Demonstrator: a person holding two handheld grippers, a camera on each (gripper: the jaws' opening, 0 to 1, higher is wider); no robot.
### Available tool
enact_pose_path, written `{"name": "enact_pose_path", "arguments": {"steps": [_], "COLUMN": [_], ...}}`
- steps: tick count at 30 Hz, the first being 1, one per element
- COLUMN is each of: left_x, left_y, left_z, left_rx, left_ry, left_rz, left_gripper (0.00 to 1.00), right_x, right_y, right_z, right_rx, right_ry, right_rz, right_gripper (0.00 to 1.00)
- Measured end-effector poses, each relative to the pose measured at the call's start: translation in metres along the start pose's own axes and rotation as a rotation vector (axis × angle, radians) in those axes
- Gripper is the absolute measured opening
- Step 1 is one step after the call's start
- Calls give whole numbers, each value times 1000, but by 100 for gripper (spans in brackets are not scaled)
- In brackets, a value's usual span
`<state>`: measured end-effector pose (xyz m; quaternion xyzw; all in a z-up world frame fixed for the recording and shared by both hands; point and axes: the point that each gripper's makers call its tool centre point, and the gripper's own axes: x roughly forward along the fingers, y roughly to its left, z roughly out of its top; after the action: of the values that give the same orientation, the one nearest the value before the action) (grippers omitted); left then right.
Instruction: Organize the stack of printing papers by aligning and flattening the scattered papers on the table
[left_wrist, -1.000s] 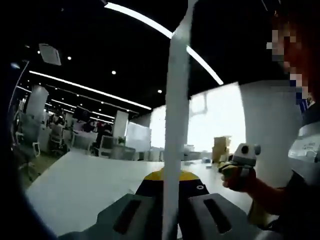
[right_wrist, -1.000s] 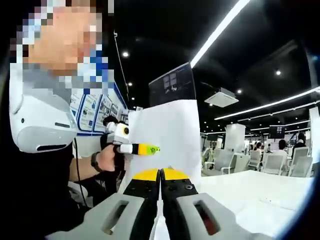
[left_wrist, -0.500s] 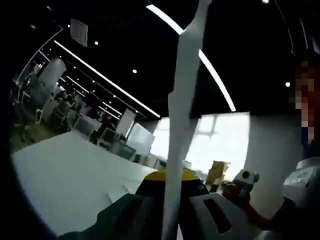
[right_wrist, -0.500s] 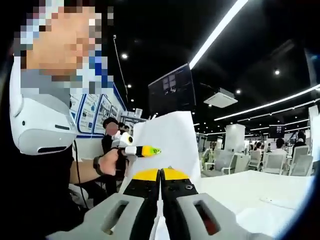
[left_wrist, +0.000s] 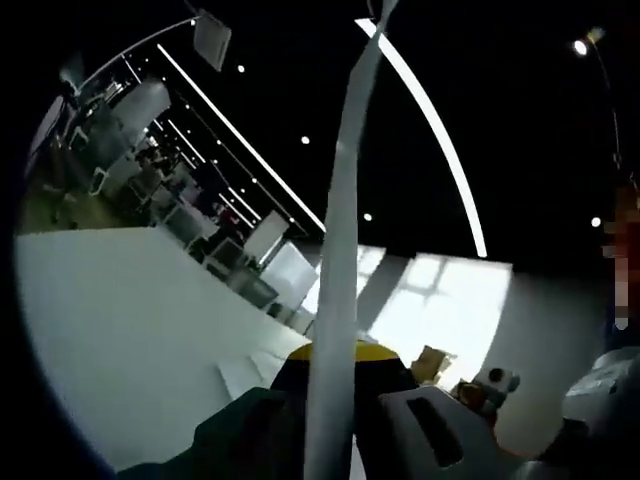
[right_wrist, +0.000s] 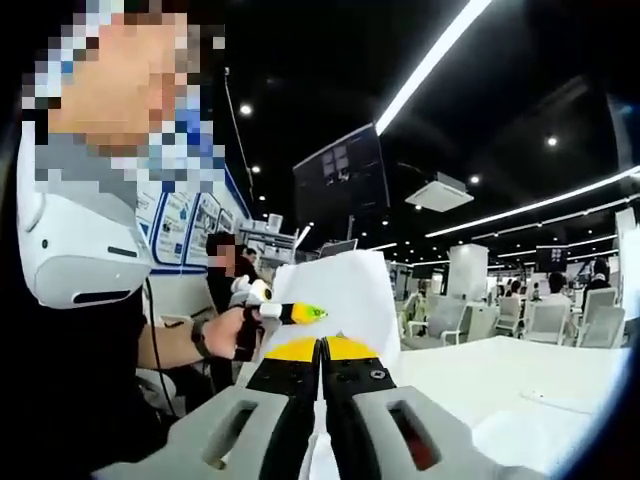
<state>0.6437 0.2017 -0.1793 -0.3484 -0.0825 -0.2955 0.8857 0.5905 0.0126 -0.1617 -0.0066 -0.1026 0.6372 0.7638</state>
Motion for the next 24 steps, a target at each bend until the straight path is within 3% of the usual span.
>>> {"name": "enact_pose_path", "arguments": {"steps": [4, 7, 16, 24], "left_x": [-2, -3, -7, -11], "left_y": [14, 26, 73, 92], "left_z": [2, 2, -8, -14], "left_rx": [-23, 12, -68, -102], "left_ry": [-28, -48, -72, -85], "left_rz": [27, 65, 144, 180], "left_gripper": [5, 5, 6, 6], "right_x": [-1, -3, -4, -4], "right_y": [-2, -3, -2, -3], "right_z": [1, 2, -1, 0], "right_rx": [15, 26, 26, 33], "right_ry": [-14, -21, -10, -23], "right_rz": [-6, -10, -19, -25], "right_gripper": [0, 0, 0, 0]}}
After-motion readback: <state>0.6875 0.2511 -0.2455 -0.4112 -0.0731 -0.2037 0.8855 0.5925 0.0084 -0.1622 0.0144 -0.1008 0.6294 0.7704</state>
